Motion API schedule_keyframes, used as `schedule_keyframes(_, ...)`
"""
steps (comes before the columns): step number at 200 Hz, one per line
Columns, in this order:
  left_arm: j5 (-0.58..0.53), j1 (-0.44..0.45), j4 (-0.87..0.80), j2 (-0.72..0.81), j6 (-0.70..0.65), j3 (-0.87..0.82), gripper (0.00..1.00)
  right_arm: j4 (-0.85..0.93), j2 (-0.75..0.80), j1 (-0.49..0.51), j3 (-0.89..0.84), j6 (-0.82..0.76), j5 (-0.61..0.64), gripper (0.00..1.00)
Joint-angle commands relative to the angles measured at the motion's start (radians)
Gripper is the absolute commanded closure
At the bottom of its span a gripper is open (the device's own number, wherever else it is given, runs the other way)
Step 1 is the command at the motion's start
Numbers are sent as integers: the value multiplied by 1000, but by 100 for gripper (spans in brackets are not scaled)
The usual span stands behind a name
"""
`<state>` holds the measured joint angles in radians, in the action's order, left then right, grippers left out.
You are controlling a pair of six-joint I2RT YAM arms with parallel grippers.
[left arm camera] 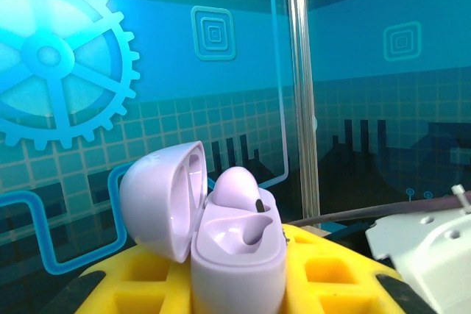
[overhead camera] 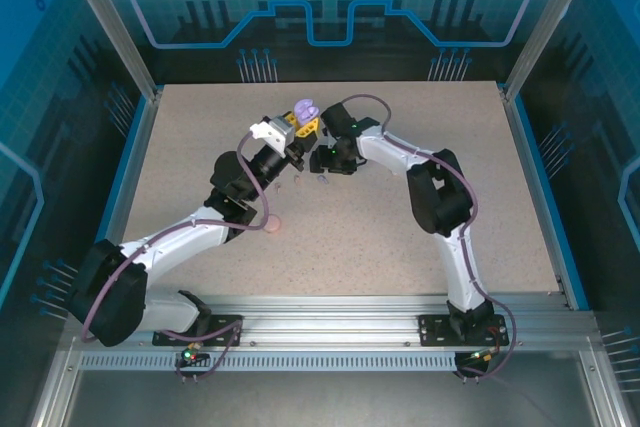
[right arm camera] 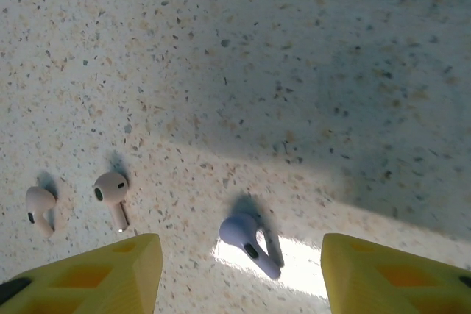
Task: Insert wireless bluetooth earbuds into charging case
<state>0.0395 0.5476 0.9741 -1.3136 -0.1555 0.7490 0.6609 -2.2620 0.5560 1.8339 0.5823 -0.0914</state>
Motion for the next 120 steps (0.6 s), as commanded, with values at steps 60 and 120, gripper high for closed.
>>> schedule_keyframes(60,-14,-9,34,14,40,2,100,36,-26,36,5,-2,-50,44)
schedule_keyframes(120,-15,-8,32,11,62,6,100,-15,60,79,-99,14,-158,52)
